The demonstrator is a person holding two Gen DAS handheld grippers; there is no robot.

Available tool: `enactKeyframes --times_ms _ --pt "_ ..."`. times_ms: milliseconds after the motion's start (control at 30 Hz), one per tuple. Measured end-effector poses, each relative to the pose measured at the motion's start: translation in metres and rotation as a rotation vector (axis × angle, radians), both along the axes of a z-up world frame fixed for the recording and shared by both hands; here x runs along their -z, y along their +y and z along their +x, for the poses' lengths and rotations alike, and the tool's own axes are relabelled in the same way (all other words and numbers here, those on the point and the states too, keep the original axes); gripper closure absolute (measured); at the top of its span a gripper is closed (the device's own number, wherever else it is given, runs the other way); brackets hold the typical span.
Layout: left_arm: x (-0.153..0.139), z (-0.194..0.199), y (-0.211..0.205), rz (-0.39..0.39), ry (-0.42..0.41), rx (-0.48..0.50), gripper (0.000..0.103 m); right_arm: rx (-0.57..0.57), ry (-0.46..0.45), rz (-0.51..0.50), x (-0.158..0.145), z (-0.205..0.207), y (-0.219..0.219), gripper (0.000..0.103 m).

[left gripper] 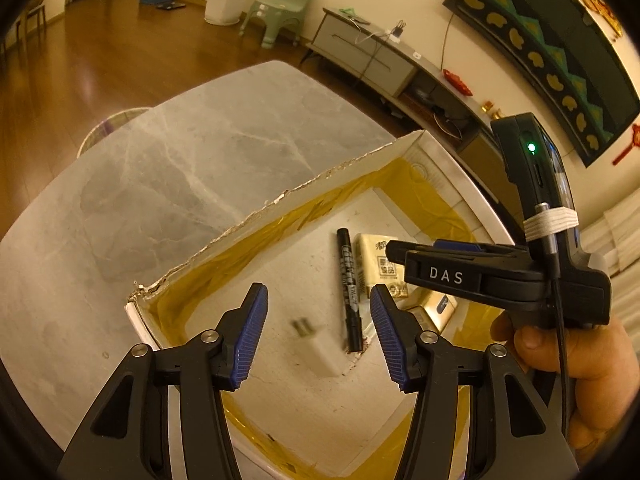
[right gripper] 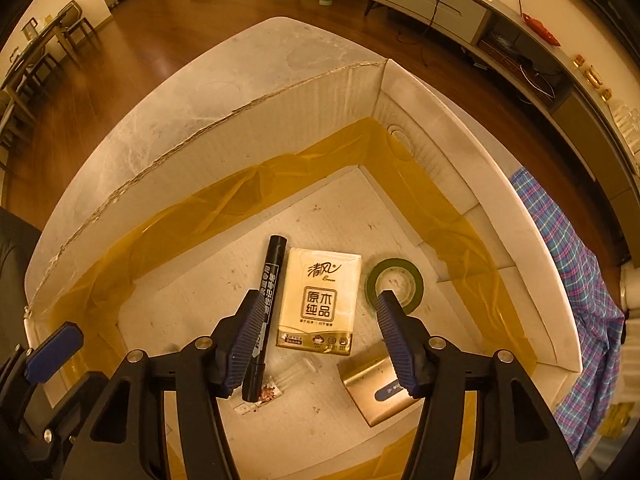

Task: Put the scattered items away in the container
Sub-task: 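Open the left tool to drop the charger while the right tool releases the tissue pack, then withdraw both open tools from the white box back over the table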

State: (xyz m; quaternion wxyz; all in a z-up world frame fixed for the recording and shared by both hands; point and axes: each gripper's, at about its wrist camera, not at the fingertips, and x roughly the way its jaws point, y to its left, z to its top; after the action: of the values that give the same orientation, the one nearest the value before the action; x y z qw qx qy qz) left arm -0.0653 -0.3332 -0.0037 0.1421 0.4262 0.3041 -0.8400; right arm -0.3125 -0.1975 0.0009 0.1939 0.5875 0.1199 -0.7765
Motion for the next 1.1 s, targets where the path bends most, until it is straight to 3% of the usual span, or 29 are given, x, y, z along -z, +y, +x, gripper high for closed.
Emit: enactKeyframes --times_ms 300,467,567,700,833,967,1100 --pt "-0.022 0.008 0.013 -0.029 0.064 0.018 0.047 -0.026 0.037 -0.163 -0.032 0.028 0.019 0.043" --pt "-0.043 0.017 0.033 -0.036 0.171 0.067 0.047 -0.071 0.194 -0.239 -0.07 0.07 0.048 0.043" --pt "-0.062 0.021 0.061 -0.12 0.242 0.13 0.046 -0.056 0.31 -0.29 -0.096 0.104 0.083 0.043" --pt "-0.082 0.024 0.105 -0.191 0.342 0.249 0.046 0.026 0.44 -0.331 -0.112 0.145 0.152 0.036" --pt "-0.089 0.018 0.15 -0.218 0.397 0.382 0.046 0.164 0.488 -0.282 -0.091 0.167 0.216 0.032" --pt "-0.081 -0.001 0.191 -0.243 0.37 0.476 0.046 0.299 0.392 -0.31 -0.044 0.17 0.266 0.032" --pt "-0.057 -0.027 0.232 -0.29 0.297 0.561 0.046 0.358 0.315 -0.317 0.002 0.166 0.286 0.032"
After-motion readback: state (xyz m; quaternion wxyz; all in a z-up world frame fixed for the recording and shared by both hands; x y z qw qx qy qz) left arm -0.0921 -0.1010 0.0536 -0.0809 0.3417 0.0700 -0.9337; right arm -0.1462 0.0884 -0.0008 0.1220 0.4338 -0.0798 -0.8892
